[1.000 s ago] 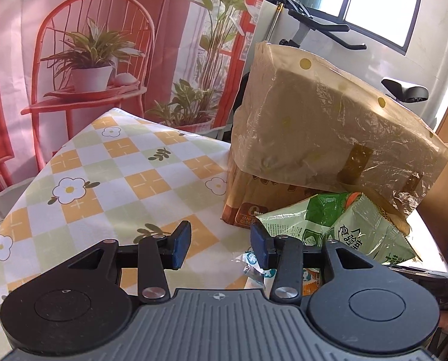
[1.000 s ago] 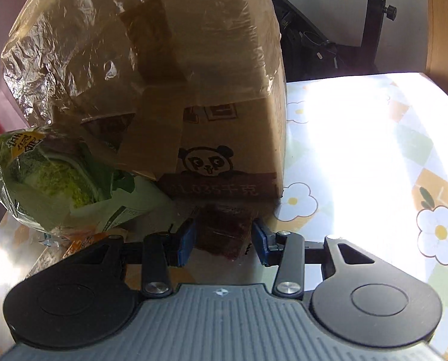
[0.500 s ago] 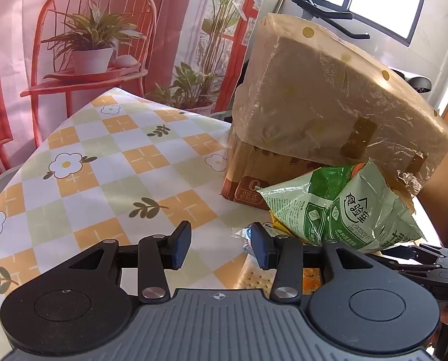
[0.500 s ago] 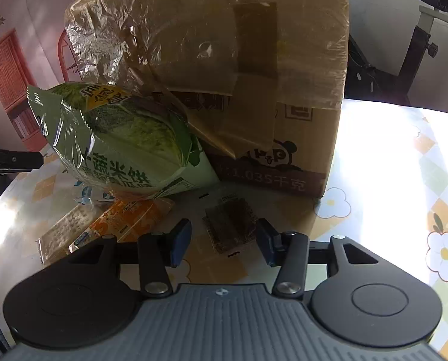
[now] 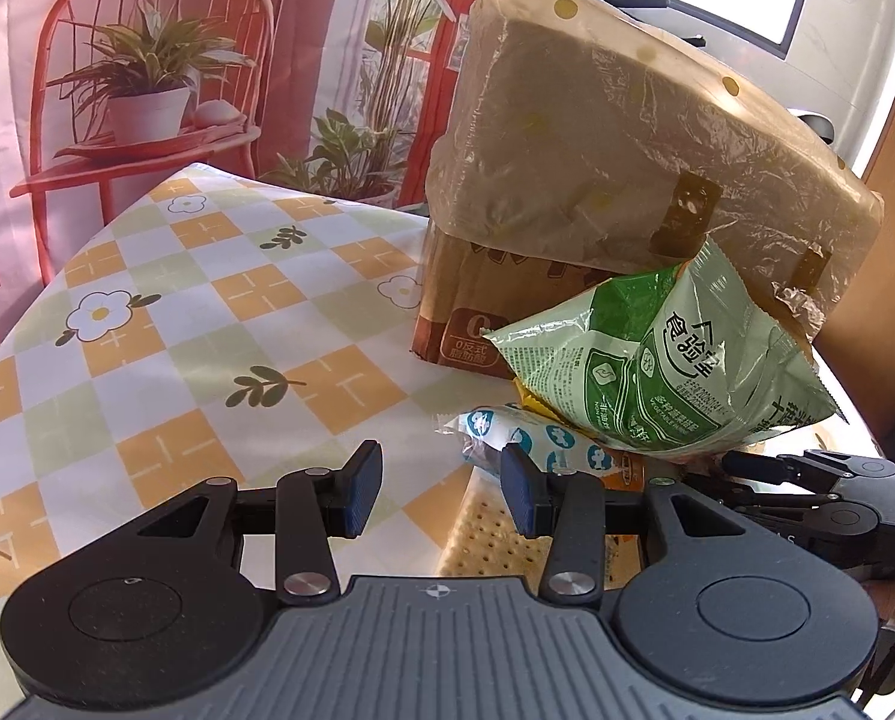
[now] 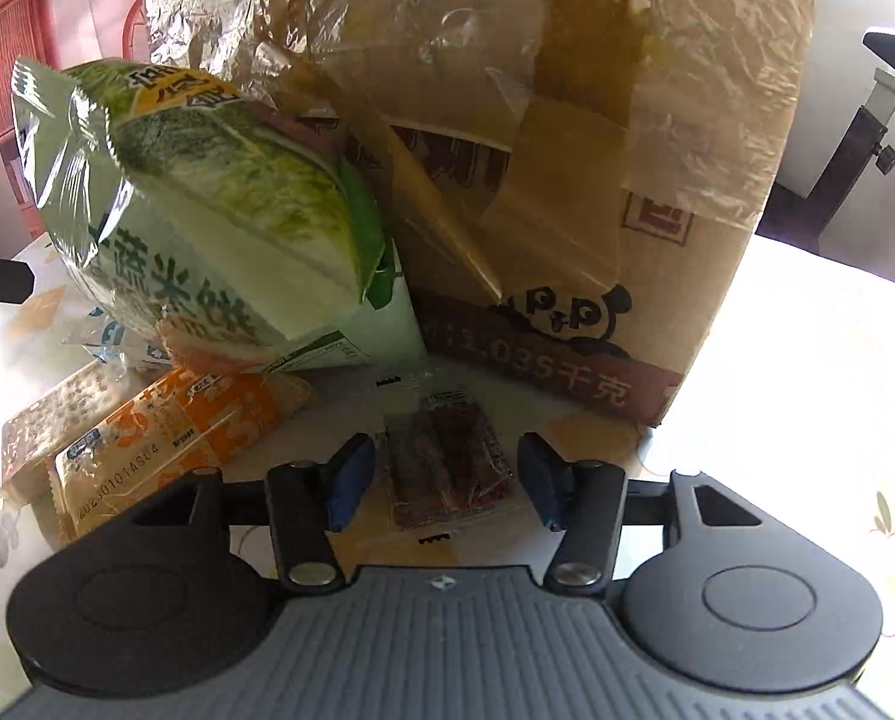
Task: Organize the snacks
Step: 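Move the left gripper to the cracker packet while right moves to another brown packet, then grasp the cracker packet with left while right grasps the brown packet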
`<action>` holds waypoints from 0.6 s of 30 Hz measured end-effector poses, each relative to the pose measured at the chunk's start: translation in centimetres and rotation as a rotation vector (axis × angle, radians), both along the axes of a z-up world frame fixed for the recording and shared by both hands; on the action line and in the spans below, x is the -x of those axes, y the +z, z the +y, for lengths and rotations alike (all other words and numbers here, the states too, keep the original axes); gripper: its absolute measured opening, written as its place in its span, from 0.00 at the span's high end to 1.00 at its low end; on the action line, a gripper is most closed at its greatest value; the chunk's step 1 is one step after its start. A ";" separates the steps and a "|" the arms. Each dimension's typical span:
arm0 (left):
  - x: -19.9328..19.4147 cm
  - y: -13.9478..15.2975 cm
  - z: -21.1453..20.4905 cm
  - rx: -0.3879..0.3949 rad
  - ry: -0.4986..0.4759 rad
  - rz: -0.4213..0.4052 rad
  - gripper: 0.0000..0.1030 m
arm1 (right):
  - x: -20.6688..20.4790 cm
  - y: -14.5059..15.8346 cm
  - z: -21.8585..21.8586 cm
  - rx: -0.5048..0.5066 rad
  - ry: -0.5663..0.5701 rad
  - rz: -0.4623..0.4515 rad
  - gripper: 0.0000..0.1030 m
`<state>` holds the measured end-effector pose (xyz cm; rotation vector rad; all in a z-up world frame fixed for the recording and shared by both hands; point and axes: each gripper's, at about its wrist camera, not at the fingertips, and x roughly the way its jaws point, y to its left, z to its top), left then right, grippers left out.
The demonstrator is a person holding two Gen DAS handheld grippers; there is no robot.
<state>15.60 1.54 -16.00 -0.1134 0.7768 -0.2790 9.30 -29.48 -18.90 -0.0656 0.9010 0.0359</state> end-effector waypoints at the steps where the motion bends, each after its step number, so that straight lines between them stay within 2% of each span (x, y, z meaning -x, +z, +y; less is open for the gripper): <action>1: 0.1 -0.2 -0.2 -0.004 -0.010 0.003 0.55 | 0.5 -0.1 0.2 0.007 -0.006 -0.009 0.51; 9: 0.9 -1.4 -1.1 -0.048 -0.081 -0.003 0.55 | 4.5 -1.2 2.0 -0.004 -0.044 -0.104 0.55; 14: 0.7 -1.8 -0.9 -0.055 -0.103 0.000 0.55 | 5.4 -1.4 2.4 0.010 -0.032 -0.111 0.56; 18: 0.7 -2.2 -1.2 -0.059 -0.135 0.002 0.55 | 4.2 -1.4 2.2 0.004 -0.028 -0.113 0.56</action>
